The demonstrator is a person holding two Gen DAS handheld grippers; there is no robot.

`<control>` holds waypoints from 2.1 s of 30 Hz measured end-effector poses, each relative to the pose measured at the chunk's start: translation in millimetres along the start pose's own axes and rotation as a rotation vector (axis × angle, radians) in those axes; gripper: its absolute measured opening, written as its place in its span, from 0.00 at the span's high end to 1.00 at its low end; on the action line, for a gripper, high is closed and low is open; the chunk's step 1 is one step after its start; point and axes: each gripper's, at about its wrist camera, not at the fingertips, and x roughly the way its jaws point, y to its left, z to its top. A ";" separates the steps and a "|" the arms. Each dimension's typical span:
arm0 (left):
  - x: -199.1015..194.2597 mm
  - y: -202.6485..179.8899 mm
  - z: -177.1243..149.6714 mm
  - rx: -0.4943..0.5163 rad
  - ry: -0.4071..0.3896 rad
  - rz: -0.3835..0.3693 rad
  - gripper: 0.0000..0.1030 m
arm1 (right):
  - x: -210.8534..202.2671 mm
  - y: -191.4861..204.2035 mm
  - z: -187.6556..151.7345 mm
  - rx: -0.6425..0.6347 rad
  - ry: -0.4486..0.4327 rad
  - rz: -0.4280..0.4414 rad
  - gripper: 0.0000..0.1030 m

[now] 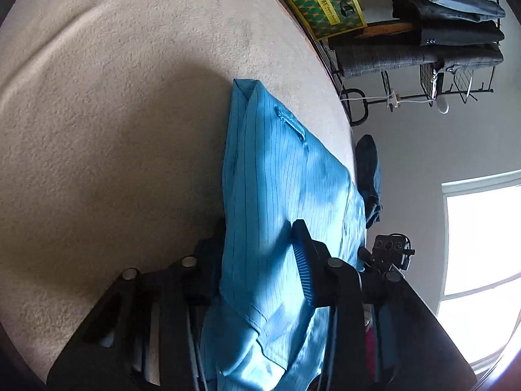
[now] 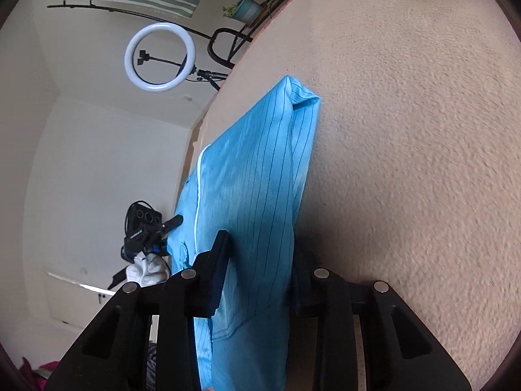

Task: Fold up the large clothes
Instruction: 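Grasp the folded coat's collar end with both tools and lift it, then carry the folded coat with both tools to the bed's end and lower it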

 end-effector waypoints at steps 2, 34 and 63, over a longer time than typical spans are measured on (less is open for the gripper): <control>2.3 -4.0 0.2 0.014 -0.006 0.027 0.70 | -2.8 -0.7 -3.4 0.002 -0.001 -0.010 0.74; -5.3 -132.6 -54.2 0.339 -0.127 0.117 0.96 | -79.6 99.9 -33.0 -0.267 -0.165 -0.338 0.97; 225.6 -375.2 -35.5 0.555 -0.006 -0.079 0.97 | -315.6 41.1 50.7 -0.269 -0.436 -0.596 0.97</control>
